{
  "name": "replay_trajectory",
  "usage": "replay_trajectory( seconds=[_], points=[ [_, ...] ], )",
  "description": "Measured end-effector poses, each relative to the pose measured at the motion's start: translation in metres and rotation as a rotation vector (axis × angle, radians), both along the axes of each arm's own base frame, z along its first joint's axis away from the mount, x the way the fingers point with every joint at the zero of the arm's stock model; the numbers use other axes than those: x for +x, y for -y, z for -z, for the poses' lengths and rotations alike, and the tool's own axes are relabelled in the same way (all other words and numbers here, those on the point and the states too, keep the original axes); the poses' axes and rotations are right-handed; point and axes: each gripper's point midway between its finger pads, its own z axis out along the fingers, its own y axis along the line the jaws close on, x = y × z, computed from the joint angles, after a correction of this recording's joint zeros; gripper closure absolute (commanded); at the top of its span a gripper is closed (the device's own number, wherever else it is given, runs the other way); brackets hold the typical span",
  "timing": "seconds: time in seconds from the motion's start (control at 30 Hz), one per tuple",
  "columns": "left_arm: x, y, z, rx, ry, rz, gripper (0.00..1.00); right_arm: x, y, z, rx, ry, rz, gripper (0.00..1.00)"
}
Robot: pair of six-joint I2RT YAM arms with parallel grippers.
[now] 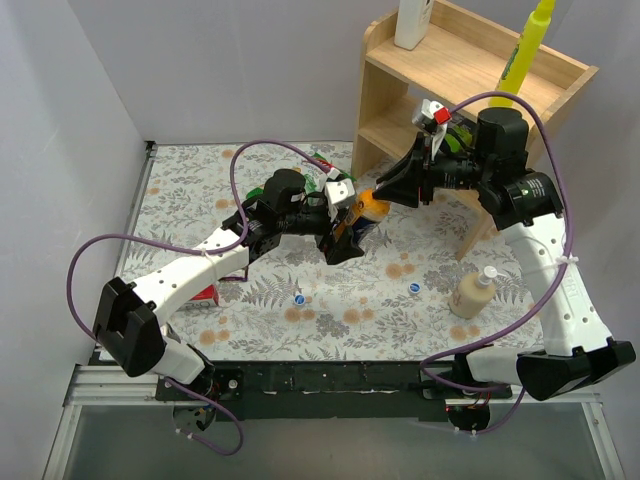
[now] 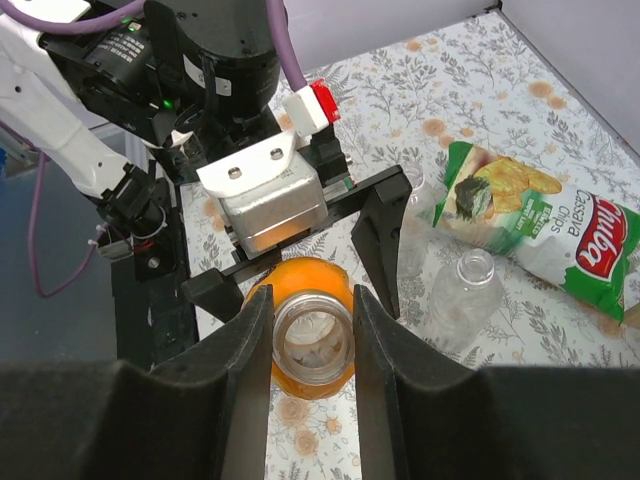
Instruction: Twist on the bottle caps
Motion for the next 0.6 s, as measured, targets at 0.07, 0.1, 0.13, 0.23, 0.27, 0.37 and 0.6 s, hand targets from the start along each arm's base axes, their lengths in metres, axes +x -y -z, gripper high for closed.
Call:
replay_trajectory(
  seconds=[0.07,0.1,0.13,0.23,0.27,0.37,0.6],
  points=[
    [0.000,0.001,-0.001,-0.003,0.002,0.003,0.03,0.001,0.000,0.002,-0.003,-0.006,0.003,0.99],
    [0.000,0.001,-0.001,-0.005,0.004,0.003,0.03,0.001,0.000,0.003,-0.004,-0.007,0.004,0.99],
    [0.000,0.001,-0.002,-0.007,0.006,0.003,0.02,0.001,0.000,0.003,-0.005,-0.007,0.006,0.99],
    [0.000,0.001,-0.003,-0.009,0.009,0.003,0.02,0.001,0.000,0.003,-0.005,-0.006,0.007,0.99],
    [0.000,0.001,-0.003,-0.010,0.009,0.003,0.02,0.001,0.000,0.003,-0.006,-0.007,0.007,0.99],
    [0.000,0.001,-0.003,-0.010,0.010,0.003,0.02,0.001,0.000,0.003,-0.007,-0.006,0.005,0.99],
    [0.006,-0.004,0.000,0.005,0.026,-0.043,0.02,0.008,0.004,0.018,-0.055,0.016,0.042,0.99]
  ],
)
